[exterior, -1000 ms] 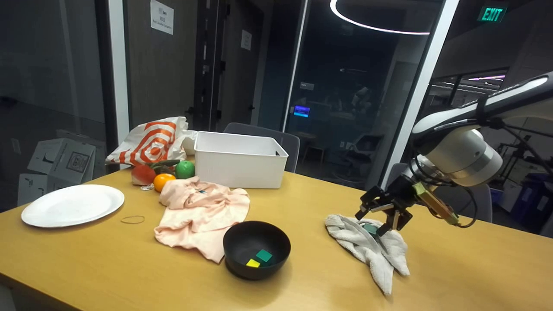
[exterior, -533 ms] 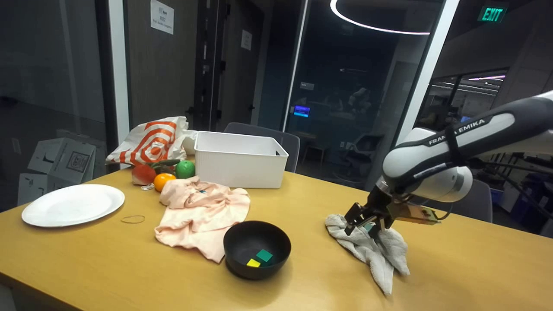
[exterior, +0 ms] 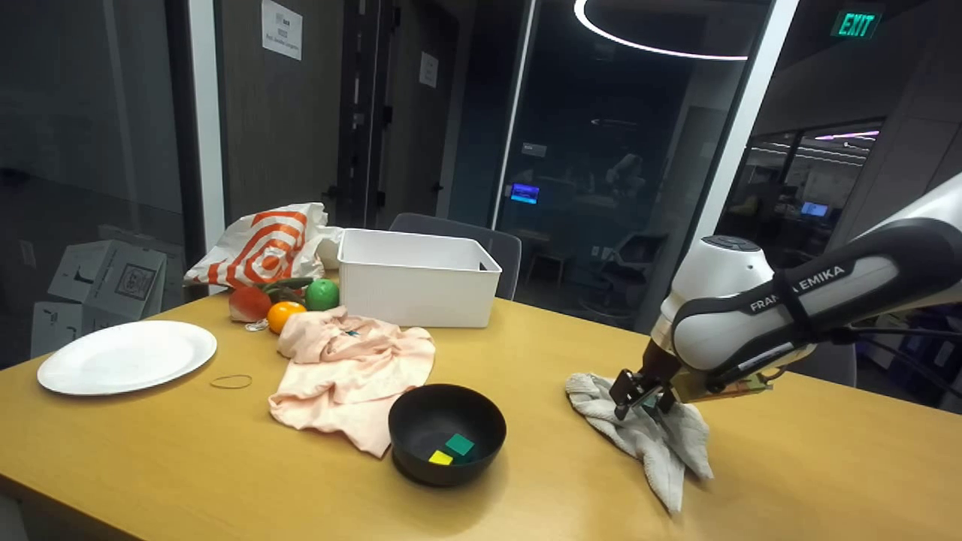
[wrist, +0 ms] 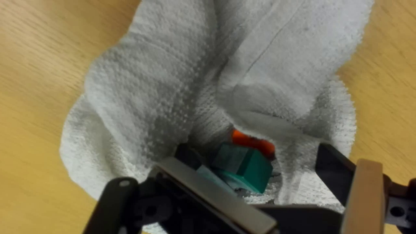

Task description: Take the toy blocks off of the kitchen towel by picking it up

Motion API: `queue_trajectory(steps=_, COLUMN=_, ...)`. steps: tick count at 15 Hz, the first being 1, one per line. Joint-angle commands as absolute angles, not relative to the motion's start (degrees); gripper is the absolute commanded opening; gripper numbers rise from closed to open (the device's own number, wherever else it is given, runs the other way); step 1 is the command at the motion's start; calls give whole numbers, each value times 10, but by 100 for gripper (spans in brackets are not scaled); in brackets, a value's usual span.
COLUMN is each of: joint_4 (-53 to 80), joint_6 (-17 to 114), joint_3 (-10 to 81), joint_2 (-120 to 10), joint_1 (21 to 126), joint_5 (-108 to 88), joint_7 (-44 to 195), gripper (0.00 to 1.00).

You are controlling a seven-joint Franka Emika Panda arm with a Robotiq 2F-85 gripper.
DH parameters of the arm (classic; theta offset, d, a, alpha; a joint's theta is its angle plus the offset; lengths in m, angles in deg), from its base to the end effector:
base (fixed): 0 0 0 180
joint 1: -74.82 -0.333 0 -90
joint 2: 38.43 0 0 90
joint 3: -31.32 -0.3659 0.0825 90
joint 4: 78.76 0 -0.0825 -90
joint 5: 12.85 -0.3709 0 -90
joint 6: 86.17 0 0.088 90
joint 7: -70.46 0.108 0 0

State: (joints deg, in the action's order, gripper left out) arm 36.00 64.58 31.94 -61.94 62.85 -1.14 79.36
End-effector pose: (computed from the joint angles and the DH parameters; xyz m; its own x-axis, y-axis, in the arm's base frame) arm 0.6254 0.1311 0.3270 0.9506 0.2166 0.2224 0.1972 -0.9746 0.1062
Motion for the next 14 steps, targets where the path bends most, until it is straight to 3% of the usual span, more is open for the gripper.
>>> queue_trajectory(steps=1, joint_4=363, joint_6=650, joint_3=293, joint_2=-616, joint_1=635, joint_5=-46, joint_7=795, gripper=100)
queue_trajectory(steps=10, joint_4=365, joint_6=655, joint_3=325, joint_2=-650, joint_1=604, joint_5=7, joint_7=837, gripper=100)
queue_trajectory(steps=11, joint_4=367, joint_6=656, joint_3=325, joint_2=-651, joint_1=603, joint_5=8, joint_7=839, gripper=75)
queue_trajectory(steps=12, joint_4=368, joint_6=655, joint_3=324, joint_2=-652, joint_1=601, joint_5=11, joint_7=839, gripper=74)
queue_trajectory(steps=14, joint_4=368, joint_6=651, joint_3=322, joint_2=-647, joint_1=594, joint_5=11, joint_7=842, gripper=59)
